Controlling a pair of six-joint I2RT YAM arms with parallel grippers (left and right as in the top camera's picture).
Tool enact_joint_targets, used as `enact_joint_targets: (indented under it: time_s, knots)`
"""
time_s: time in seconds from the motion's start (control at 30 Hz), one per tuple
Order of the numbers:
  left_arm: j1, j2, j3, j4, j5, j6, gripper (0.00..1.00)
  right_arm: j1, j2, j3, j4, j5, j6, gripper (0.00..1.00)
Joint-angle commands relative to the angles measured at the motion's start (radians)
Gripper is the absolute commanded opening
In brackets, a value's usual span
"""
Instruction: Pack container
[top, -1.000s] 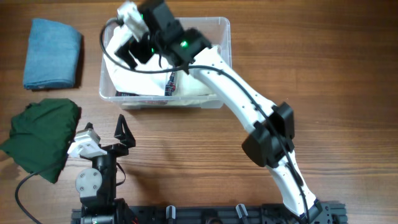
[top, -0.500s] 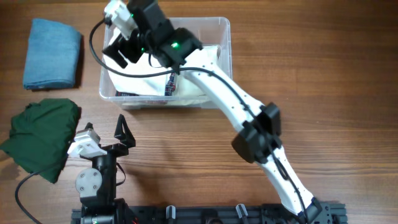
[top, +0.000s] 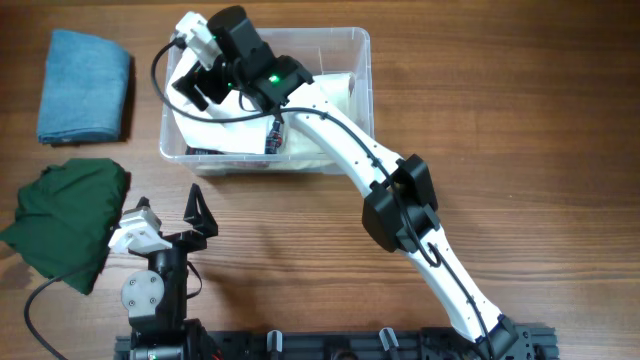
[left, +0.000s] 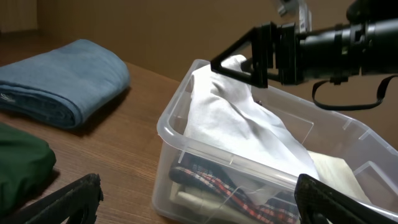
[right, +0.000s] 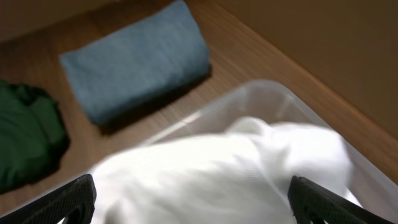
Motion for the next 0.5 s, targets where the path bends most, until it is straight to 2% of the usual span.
enact_joint_targets:
  time_s: [0.0, 0.47]
  knots:
    - [-0.004, -0.003, -0.006, 0.003, -0.010, 0.016, 1.00, -0.031, 0.070, 0.005, 0.002, 0.013, 0.042, 1.00]
    - [-0.004, -0.003, -0.006, 0.003, -0.010, 0.016, 1.00, -0.033, 0.206, 0.005, -0.040, -0.052, 0.067, 1.00]
